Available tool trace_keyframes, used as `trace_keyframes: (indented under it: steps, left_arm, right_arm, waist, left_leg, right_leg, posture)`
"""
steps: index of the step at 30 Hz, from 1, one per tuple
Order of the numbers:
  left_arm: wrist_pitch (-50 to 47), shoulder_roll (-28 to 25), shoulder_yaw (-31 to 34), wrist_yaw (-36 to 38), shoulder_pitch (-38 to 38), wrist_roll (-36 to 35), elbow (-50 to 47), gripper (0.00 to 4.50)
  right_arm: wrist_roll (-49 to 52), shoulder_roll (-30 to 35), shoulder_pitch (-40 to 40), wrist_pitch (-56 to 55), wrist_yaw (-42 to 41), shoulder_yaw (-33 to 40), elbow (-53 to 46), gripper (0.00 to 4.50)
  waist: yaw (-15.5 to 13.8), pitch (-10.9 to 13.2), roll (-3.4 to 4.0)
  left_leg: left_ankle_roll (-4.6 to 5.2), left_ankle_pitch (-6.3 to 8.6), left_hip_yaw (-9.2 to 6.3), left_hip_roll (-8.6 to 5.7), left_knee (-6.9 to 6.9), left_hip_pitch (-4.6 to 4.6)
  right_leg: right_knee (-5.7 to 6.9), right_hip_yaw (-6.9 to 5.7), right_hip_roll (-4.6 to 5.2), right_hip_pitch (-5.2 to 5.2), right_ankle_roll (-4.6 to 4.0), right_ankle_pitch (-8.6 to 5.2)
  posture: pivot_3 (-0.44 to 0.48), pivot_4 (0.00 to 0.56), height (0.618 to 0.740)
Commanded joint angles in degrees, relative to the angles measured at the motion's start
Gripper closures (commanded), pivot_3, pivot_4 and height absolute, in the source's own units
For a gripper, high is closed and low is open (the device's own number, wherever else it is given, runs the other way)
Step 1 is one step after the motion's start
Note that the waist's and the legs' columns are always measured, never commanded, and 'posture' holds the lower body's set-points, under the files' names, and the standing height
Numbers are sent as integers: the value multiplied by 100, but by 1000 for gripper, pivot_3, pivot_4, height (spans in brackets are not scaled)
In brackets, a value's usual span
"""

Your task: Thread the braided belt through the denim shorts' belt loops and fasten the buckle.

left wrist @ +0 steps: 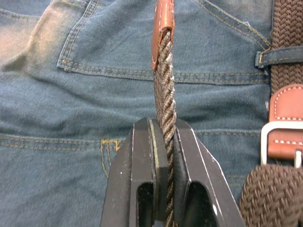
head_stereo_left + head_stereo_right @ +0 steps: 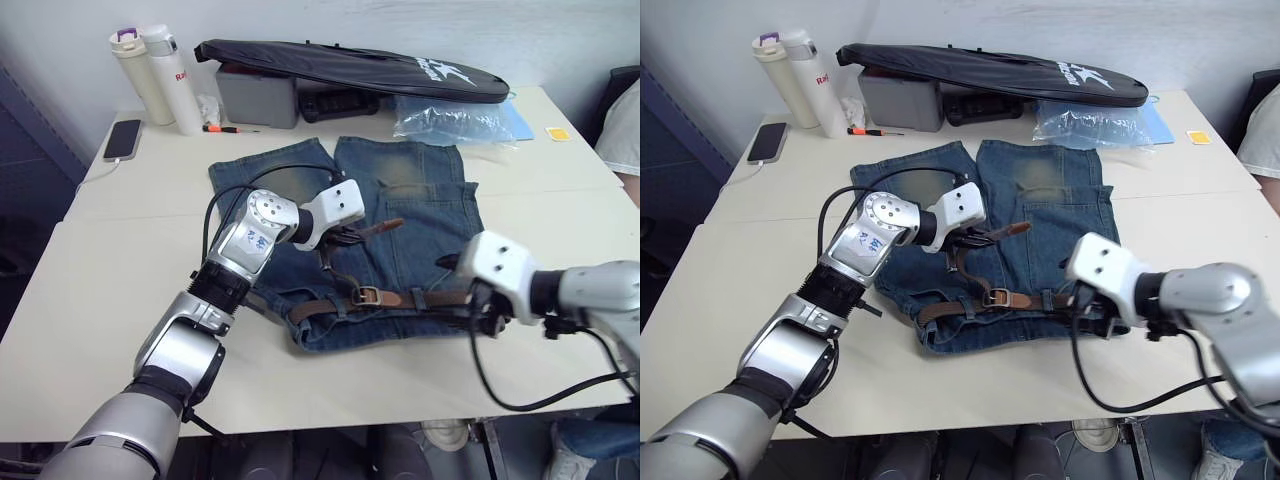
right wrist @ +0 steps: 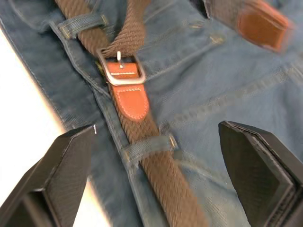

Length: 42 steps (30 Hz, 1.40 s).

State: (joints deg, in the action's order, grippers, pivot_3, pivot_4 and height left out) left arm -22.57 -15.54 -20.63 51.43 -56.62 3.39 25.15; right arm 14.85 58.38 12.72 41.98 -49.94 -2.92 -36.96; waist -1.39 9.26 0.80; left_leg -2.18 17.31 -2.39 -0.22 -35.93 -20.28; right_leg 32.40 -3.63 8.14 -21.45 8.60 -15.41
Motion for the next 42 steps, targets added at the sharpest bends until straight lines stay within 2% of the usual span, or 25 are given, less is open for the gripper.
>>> trace_keyframes:
  steps: [1,10,23,24,25,27,28,31,32,33,34,42]
  left_arm:
    - [88,-17,75,-13,-94,35,-97,4500]
    - [101,-106,35,104,39,47,-287,4500]
    - [-17,-165,53,174,208,29,-498,4500]
    - [-21,-179,59,177,219,30,-509,4500]
    - [-30,-198,64,184,234,30,-529,4500]
    - [-46,-233,68,197,260,28,-567,4500]
    - [-50,-252,69,204,272,28,-585,4500]
    - [-33,-323,61,205,303,65,-604,4500]
    - [-20,-344,57,203,314,74,-606,4500]
    - [-15,-357,56,203,321,76,-610,4500]
    - [-10,-374,52,208,327,79,-618,4500]
    - [491,-548,-74,521,197,183,-435,4500]
  right_arm:
    - [-793,-157,77,-776,359,-567,174,21]
    - [-1850,-515,147,-1635,605,-1307,636,21]
    - [-2279,-899,180,-1928,708,-1206,1002,21]
    - [-2304,-923,173,-1955,716,-1199,1033,527]
    - [-2317,-952,163,-1977,725,-1184,1057,725]
    - [-2347,-999,154,-2011,727,-1164,1097,1709]
    - [-2355,-1033,147,-2046,750,-1144,1115,1943]
    - [-2364,-1115,146,-2099,787,-1108,1162,3419]
    - [-2362,-1147,143,-2105,801,-1091,1164,3692]
    - [-2353,-1181,139,-2103,813,-1071,1162,4356]
    - [-2344,-1220,129,-2094,839,-1041,1159,4490]
    - [-2316,-1371,59,-2022,928,-893,1166,4490]
  waist:
    - [0,-1,1]
    - [-4,-4,5]
    - [-3,-9,3]
    - [-2,-9,3]
    - [-3,-9,4]
    - [-1,-9,4]
    - [0,-9,4]
    - [0,-9,4]
    - [1,-9,4]
    - [1,-9,4]
    - [1,-9,4]
    - [1,-10,6]
  left_leg:
    - [0,0,0,0,-2,-2]
    - [0,-1,1,0,-7,-2]
    - [3,-2,1,0,-10,0]
    - [3,-2,1,0,-10,0]
    - [3,-2,1,0,-9,0]
    - [3,-2,1,0,-10,0]
    - [3,-2,1,0,-10,0]
    - [3,-2,1,0,-9,1]
    - [3,-2,1,0,-8,1]
    - [4,-3,1,0,-9,1]
    - [4,-3,1,0,-9,1]
    - [4,-3,1,0,-8,1]
  right_leg:
    - [1,0,-1,-1,0,0]
    - [4,2,-1,0,0,0]
    - [8,3,-2,2,-1,1]
    - [9,3,-2,1,-1,1]
    - [9,3,-2,1,-1,1]
    - [9,3,-2,2,-1,1]
    - [9,3,-2,1,-1,1]
    - [10,3,-2,2,-1,1]
    - [10,3,-2,1,-1,1]
    - [10,3,-2,1,-1,1]
    - [10,3,-2,1,-1,1]
    - [11,3,-2,1,-2,1]
  posture:
    - [0,150,740]
    - [0,150,740]
    - [0,150,740]
    - [0,150,740]
    - [0,150,740]
    - [0,150,740]
    - [0,150,740]
    - [0,150,740]
    - [0,150,740]
    - [0,150,740]
    - [0,150,740]
    - [0,150,740]
